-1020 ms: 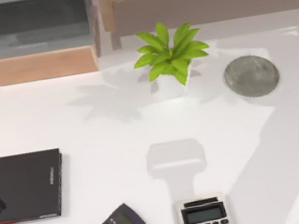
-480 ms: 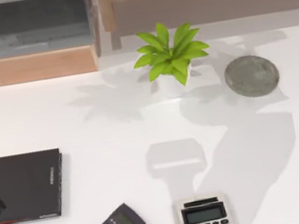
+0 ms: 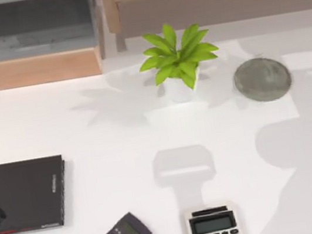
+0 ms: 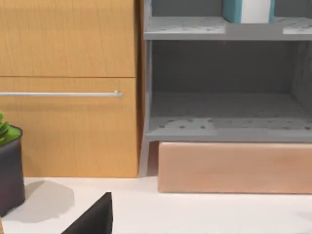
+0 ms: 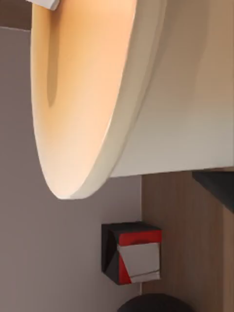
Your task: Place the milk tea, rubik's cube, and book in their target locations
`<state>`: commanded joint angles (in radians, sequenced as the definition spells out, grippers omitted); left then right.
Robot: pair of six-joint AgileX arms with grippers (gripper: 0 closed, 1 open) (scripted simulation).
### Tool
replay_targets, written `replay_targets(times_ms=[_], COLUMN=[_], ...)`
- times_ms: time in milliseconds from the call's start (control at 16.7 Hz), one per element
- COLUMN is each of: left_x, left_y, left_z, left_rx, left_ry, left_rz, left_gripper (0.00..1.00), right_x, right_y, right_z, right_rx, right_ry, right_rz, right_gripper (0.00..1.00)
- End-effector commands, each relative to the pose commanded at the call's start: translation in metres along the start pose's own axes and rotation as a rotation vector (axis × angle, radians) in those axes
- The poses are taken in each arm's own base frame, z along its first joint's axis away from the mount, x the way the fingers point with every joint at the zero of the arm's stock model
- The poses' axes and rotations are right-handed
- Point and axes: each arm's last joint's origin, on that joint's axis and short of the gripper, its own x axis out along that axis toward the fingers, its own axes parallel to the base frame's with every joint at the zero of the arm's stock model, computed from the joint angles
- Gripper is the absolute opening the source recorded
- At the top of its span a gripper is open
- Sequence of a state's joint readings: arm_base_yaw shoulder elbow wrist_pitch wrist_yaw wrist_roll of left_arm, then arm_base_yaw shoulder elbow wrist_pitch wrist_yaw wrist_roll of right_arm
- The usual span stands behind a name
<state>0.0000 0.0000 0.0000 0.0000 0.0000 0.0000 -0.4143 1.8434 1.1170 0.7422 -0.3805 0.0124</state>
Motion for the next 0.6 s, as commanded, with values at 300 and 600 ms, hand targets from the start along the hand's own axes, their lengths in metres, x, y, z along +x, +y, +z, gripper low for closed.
replay_targets(times_ms=[300,600], left_x=[0.000,0.000], left_y=[0.000,0.000], left_z=[0.000,0.000], left_rx=[0.000,0.000], left_ry=[0.000,0.000], left_rz=[0.000,0.000], left_gripper=[1.00,1.00], right_x=[0.001,0.000], right_y=[0.001,0.058], right_z=[-0.001,0.001], right_rx=[0.002,-0.060], right_ry=[0.002,-0.096], right_rz=[0.000,-0.019], right_gripper=[0.00,0.00])
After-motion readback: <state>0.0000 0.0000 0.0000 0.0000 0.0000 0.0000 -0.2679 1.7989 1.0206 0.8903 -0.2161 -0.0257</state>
